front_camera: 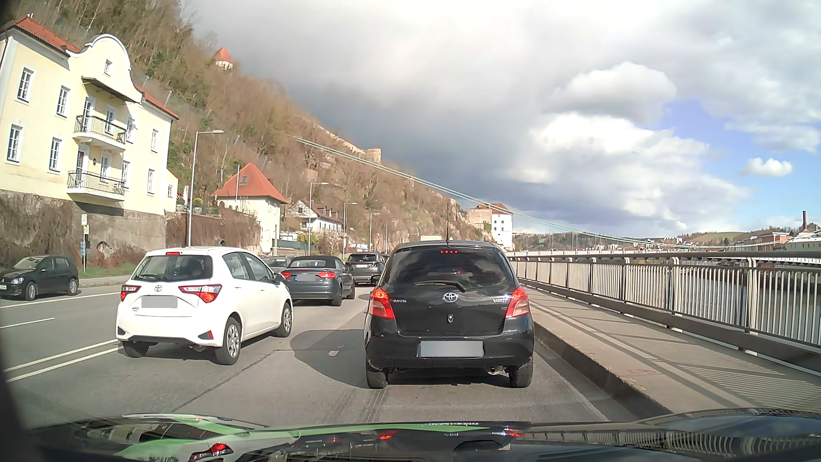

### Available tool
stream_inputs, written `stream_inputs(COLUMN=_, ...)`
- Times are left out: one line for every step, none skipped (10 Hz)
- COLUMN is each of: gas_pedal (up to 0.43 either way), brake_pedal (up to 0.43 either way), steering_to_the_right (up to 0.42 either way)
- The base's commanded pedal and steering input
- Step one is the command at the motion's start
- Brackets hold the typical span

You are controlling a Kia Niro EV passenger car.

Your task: Follow the waypoints while adhering to traffic rules and regulations

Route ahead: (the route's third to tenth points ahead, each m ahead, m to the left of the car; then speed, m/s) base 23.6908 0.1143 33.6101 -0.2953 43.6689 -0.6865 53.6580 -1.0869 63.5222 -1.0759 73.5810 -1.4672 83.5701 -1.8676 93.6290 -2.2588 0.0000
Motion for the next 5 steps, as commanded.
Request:
stream_inputs(gas_pedal=0.0, brake_pedal=0.232, steering_to_the_right=0.0)
stream_inputs(gas_pedal=0.0, brake_pedal=0.232, steering_to_the_right=0.0)
stream_inputs(gas_pedal=0.0, brake_pedal=0.232, steering_to_the_right=0.0)
stream_inputs(gas_pedal=0.0, brake_pedal=0.232, steering_to_the_right=0.0)
stream_inputs(gas_pedal=0.0, brake_pedal=0.232, steering_to_the_right=0.0)
